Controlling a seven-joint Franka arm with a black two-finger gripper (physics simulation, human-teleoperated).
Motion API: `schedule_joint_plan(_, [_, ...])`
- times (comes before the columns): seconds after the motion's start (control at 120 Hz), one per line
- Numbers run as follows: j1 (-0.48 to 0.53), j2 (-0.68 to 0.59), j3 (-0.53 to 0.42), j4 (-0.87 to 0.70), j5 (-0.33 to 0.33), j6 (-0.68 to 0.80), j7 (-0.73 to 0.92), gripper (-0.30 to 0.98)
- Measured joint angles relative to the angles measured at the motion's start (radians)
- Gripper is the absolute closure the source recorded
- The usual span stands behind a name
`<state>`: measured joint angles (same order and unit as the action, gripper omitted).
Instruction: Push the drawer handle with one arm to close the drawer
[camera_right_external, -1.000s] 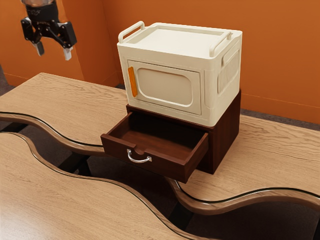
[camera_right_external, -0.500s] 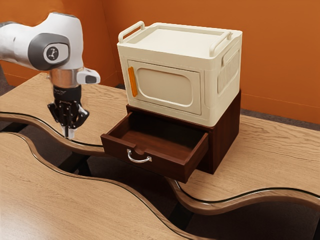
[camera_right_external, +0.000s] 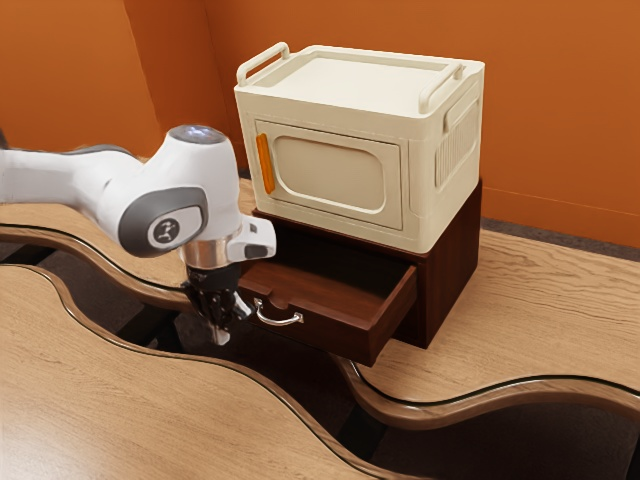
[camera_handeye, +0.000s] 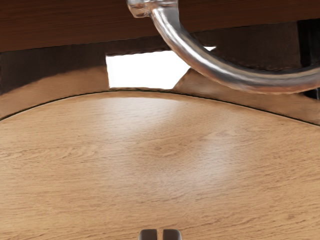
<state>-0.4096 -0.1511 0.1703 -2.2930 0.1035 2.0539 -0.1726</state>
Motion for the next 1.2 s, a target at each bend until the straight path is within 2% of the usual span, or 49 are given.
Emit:
schedule_joint_plan(0.3, [0.004,0.12,0.002,0.055,0.069,0.209,-0.011,0.79])
schedule_joint_plan(0.675, [0.005,0.193,-0.003,0.121,0.143,0.34,-0.022,0.79])
schedule_joint_plan(0.883, [-0.053,0.246,-0.003,0.17,0.184,0.41,-0.026,0.78])
schedule_joint_plan(1.2, [-0.042,0.353,0.001,0.275,0.221,0.456,-0.036,0.79])
